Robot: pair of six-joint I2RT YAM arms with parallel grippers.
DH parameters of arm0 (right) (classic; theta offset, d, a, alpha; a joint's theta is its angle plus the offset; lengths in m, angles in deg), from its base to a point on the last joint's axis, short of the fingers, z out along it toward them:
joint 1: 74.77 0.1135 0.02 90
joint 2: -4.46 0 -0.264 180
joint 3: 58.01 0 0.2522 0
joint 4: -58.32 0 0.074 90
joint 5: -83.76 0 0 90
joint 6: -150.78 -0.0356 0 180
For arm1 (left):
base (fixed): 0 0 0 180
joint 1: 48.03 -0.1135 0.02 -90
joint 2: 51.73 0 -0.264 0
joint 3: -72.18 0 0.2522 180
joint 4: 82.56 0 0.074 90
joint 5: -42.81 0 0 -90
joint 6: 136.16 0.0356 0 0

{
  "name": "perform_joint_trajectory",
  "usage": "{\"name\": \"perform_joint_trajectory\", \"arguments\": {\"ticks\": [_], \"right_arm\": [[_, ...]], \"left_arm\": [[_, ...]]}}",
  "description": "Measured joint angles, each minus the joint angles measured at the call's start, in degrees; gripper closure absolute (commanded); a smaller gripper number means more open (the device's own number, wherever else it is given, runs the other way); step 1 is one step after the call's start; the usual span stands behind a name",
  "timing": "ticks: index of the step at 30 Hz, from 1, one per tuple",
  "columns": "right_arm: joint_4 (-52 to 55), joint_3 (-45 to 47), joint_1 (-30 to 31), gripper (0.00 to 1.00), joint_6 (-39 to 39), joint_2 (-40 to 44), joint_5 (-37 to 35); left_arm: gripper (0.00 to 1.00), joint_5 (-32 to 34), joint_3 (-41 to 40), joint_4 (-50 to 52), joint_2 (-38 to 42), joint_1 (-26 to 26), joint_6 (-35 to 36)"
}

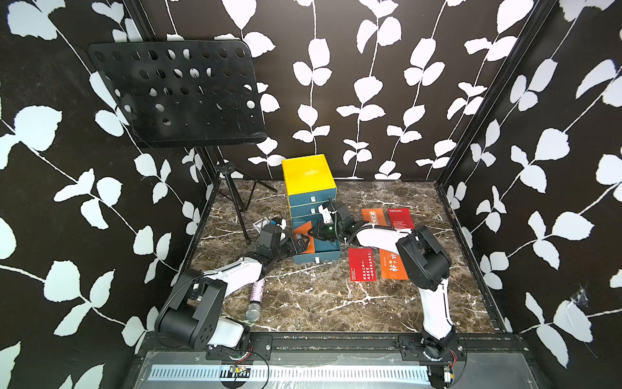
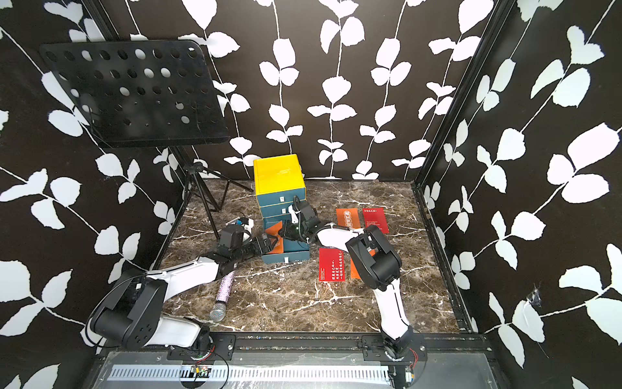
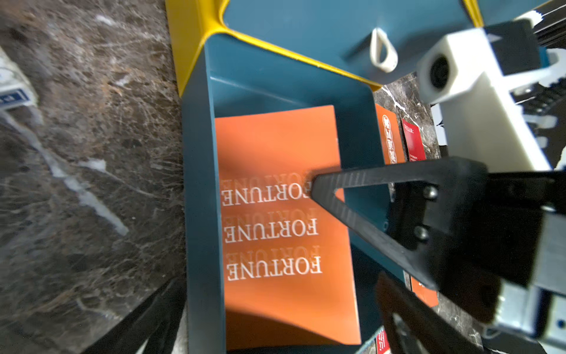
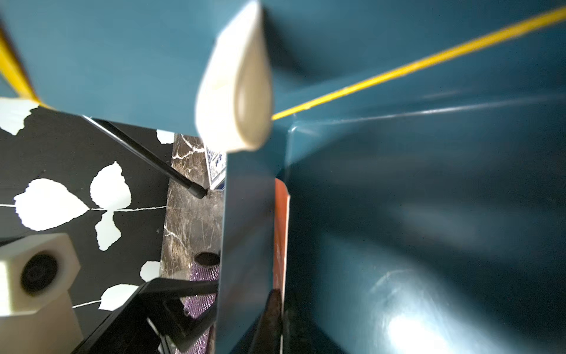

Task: Take the postcards out of the drawer
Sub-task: Pick up the postcard from the drawer, then place the postcard at the center of the board.

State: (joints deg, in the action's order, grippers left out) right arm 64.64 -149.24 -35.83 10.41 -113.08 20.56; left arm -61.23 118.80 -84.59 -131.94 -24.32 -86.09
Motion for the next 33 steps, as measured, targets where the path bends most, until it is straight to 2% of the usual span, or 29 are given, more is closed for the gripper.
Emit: {"name": "perform_joint_trajectory", "arguments": {"ticks": [9,18,26,33], "right_arm": [[0.7,7.0,-3.6,1.0,0.1,10.4,1.6],[6.0,12.7,-7.0,1.0,2.8,21.0,2.7],[11.3,18.3,-15.6,1.0,5.8,30.3,4.0],[18.6,16.0,-23.6,1.0,12.7,32.2,6.8]], "left_arm": [[0.01,2.5,0.1,2.8,1.8,-0.4,1.2],[0.01,4.0,2.4,5.7,3.3,-1.5,2.8],[0.01,4.9,3.5,7.4,3.4,-1.8,3.7],[0.01,5.6,4.8,8.3,3.4,-2.1,4.6]]}}
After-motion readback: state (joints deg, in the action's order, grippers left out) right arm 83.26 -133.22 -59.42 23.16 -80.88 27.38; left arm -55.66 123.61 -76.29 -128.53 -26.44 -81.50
